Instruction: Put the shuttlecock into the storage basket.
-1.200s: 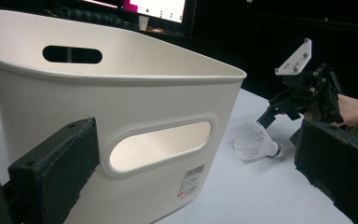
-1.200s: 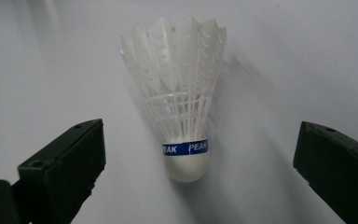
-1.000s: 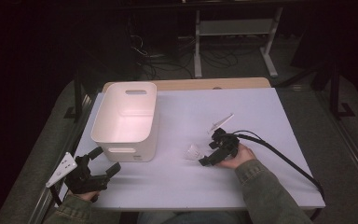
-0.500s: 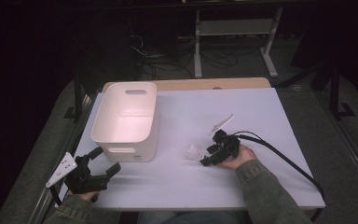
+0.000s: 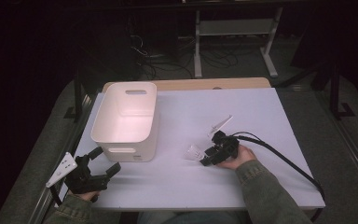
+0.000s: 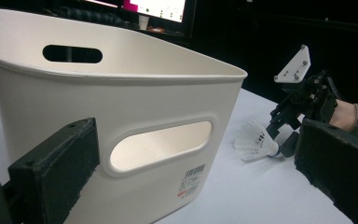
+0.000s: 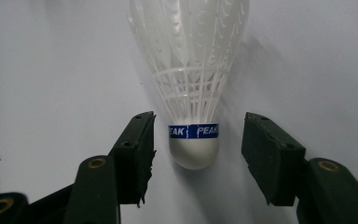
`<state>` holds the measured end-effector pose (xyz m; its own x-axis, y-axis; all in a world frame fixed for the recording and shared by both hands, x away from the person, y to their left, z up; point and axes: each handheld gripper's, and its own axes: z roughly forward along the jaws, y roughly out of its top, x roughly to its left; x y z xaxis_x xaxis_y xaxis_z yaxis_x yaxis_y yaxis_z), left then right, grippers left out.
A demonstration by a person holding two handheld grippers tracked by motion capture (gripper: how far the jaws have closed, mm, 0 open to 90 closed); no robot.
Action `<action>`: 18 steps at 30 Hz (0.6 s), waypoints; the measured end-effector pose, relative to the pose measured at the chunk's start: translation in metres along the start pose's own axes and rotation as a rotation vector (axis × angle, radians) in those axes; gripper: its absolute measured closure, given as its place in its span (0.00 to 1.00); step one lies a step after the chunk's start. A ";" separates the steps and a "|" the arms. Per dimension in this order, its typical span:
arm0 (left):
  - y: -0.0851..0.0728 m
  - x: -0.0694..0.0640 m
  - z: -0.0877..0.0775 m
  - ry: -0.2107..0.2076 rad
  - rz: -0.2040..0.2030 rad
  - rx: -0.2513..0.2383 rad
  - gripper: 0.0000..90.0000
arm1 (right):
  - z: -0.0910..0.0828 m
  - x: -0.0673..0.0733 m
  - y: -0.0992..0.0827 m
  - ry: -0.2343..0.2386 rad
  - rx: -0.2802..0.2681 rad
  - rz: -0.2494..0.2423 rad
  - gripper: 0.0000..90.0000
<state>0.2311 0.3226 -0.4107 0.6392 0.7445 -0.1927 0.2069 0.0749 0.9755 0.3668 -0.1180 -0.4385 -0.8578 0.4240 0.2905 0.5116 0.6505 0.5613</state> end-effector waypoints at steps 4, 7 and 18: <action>0.000 0.000 0.000 0.002 -0.002 0.002 0.00 | -0.001 0.000 0.000 0.000 -0.002 -0.008 0.56; 0.000 0.000 0.000 0.002 -0.003 0.002 0.00 | -0.001 0.001 0.000 -0.003 0.009 0.001 0.59; 0.000 0.000 0.000 0.002 -0.003 0.002 0.00 | 0.000 0.003 0.000 0.008 0.015 -0.016 0.71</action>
<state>0.2309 0.3228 -0.4107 0.6372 0.7456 -0.1951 0.2099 0.0757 0.9748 0.3643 -0.1170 -0.4373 -0.8662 0.4086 0.2876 0.4985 0.6668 0.5540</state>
